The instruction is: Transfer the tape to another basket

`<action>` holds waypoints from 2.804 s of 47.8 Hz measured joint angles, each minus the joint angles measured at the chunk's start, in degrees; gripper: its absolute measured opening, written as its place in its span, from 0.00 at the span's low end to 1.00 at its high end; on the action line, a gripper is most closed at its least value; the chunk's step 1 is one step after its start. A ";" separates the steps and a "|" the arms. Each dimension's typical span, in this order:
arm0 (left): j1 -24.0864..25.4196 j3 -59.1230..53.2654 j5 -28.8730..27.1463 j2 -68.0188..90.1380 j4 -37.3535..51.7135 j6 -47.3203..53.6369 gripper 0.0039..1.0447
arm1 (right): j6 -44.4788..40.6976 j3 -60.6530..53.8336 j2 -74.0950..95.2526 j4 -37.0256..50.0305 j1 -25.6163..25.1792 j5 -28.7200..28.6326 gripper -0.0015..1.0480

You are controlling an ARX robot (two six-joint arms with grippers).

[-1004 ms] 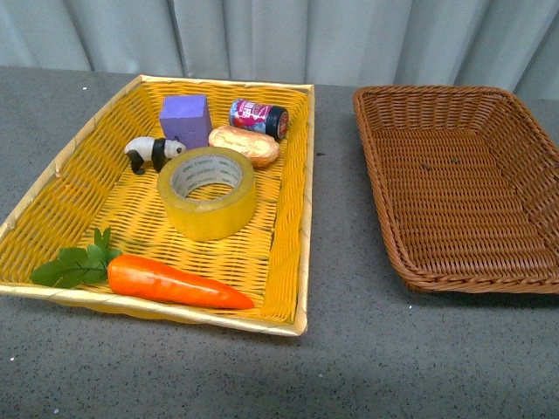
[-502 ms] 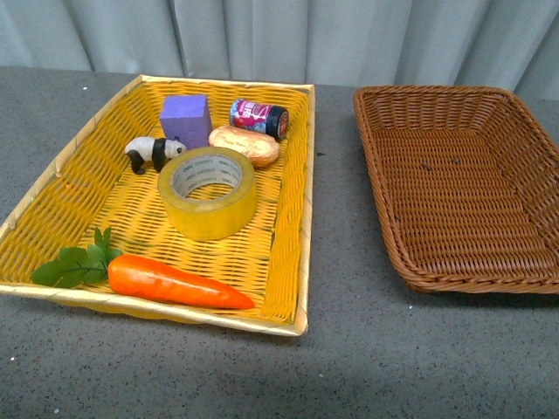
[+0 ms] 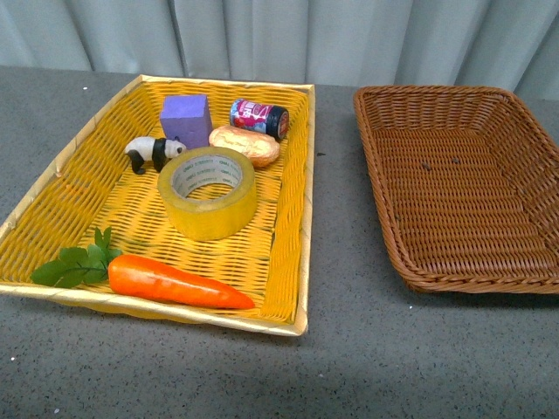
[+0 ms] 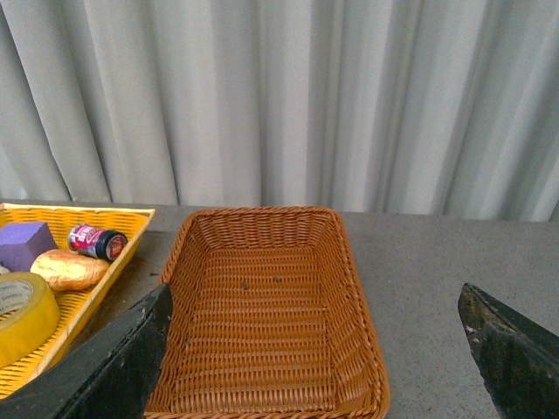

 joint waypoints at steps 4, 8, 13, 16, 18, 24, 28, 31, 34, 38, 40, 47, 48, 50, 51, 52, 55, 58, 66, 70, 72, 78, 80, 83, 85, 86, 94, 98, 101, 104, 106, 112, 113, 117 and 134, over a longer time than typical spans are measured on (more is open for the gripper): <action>0.00 0.00 0.00 0.00 0.00 0.00 0.94 | 0.00 0.00 0.00 0.00 0.00 0.00 0.91; 0.00 0.00 0.00 0.00 0.00 0.00 0.94 | 0.00 0.00 0.00 0.00 0.00 0.00 0.91; 0.00 0.00 0.00 0.00 0.00 0.00 0.94 | 0.00 0.00 0.00 0.00 0.00 0.00 0.91; 0.00 0.00 0.00 0.00 0.00 0.00 0.94 | 0.00 0.00 0.00 0.00 0.00 0.00 0.91; 0.00 0.00 0.00 0.00 0.00 0.00 0.94 | 0.00 0.00 0.00 0.00 0.00 0.00 0.91; -2.73 4.02 -9.60 8.20 -9.70 -5.62 0.94 | 0.00 0.00 0.00 0.00 0.00 0.02 0.91; -3.08 5.33 -9.66 17.27 -7.98 -9.75 0.94 | 0.00 0.00 -0.04 0.00 0.00 -0.04 0.91; -3.10 6.23 -9.29 23.58 -4.22 -11.26 0.94 | 0.00 0.00 -0.04 0.00 0.00 -0.02 0.91; -3.30 8.17 -8.70 33.94 3.32 -12.87 0.94 | 0.00 0.00 -0.04 0.00 0.00 0.00 0.91; -4.07 13.11 -7.15 49.51 13.09 -14.99 0.94 | 0.00 0.00 -0.04 0.00 0.00 0.00 0.91; -4.39 15.63 -5.70 55.78 15.56 -16.00 0.94 | 0.00 0.00 -0.04 0.00 0.00 -0.02 0.91; -5.20 23.63 -3.87 72.28 19.47 -18.51 0.94 | 0.00 0.00 -0.04 0.00 0.00 0.00 0.91; -5.25 24.17 -3.82 73.29 19.63 -18.60 0.94 | 0.00 0.00 -0.04 0.00 0.00 0.00 0.91; -5.27 26.58 -3.30 77.02 19.63 -19.45 0.94 | 0.00 0.00 -0.04 0.00 0.00 0.00 0.91; -5.27 27.76 -3.06 78.75 19.39 -19.80 0.94 | 0.00 0.00 -0.04 0.00 0.00 0.00 0.91; -5.29 29.00 -3.04 80.48 18.93 -20.44 0.94 | 0.00 0.00 -0.04 0.00 0.00 0.00 0.91; -5.51 33.11 -2.29 85.83 16.63 -21.88 0.94 | 0.00 0.00 -0.04 0.00 0.00 0.00 0.91; -5.66 36.00 -1.40 89.35 14.69 -23.34 0.94 | 0.00 0.00 -0.04 0.00 0.00 0.00 0.91; -6.56 46.03 -1.11 101.35 10.32 -28.11 0.94 | 0.00 0.00 -0.04 0.00 0.00 0.00 0.91; -7.19 49.51 -1.90 105.24 8.90 -28.70 0.94 | 0.00 0.00 -0.04 0.00 0.00 0.00 0.91; -7.48 50.73 -2.14 106.60 8.59 -28.68 0.94 | 0.00 0.00 -0.04 0.00 0.00 0.00 0.91; -8.13 53.62 -3.45 109.90 7.82 -27.91 0.94 | 0.00 0.00 -0.04 0.00 0.00 0.00 0.91; -8.22 54.16 -3.61 110.62 7.78 -27.80 0.94 | 0.00 0.00 -0.04 0.00 0.00 0.00 0.91; -8.61 55.19 -4.57 112.26 7.80 -27.04 0.94 | 0.00 0.00 -0.04 0.00 0.00 0.00 0.91; -8.79 55.49 -4.57 112.87 7.85 -26.60 0.94 | 0.00 0.00 -0.04 0.00 0.00 0.00 0.91; -9.01 55.74 -4.52 113.46 7.85 -26.40 0.94 | 0.00 0.00 -0.04 0.00 0.00 0.00 0.91; -10.19 57.20 -5.01 116.63 7.89 -25.00 0.94 | 0.00 0.00 -0.04 0.00 0.00 0.00 0.91; -10.45 57.75 -5.46 117.61 7.93 -24.52 0.94 | 0.00 0.00 -0.04 0.00 0.00 0.00 0.91; -10.51 58.38 -5.51 118.62 7.91 -24.00 0.94 | 0.00 0.00 -0.04 0.00 0.00 0.00 0.91; -10.54 58.71 -5.57 119.27 7.93 -23.69 0.94 | 0.00 0.00 -0.04 0.00 0.00 0.00 0.91; -10.60 58.95 -5.86 119.69 7.96 -23.26 0.94 | 0.00 0.00 -0.04 0.00 0.00 0.00 0.91; -10.60 59.47 -6.25 120.65 7.91 -22.80 0.94 | 0.00 0.00 -0.04 0.00 0.00 0.00 0.91; -10.60 59.60 -6.43 120.83 7.89 -22.77 0.94 | 0.00 0.00 -0.04 0.00 0.00 0.00 0.91; -10.71 60.04 -6.49 121.22 7.74 -22.67 0.90 | 0.00 0.00 -0.04 0.00 0.00 -0.02 0.91; -12.07 60.57 -4.79 120.91 7.80 -21.66 0.16 | 0.00 0.00 -0.04 0.00 0.00 0.00 0.91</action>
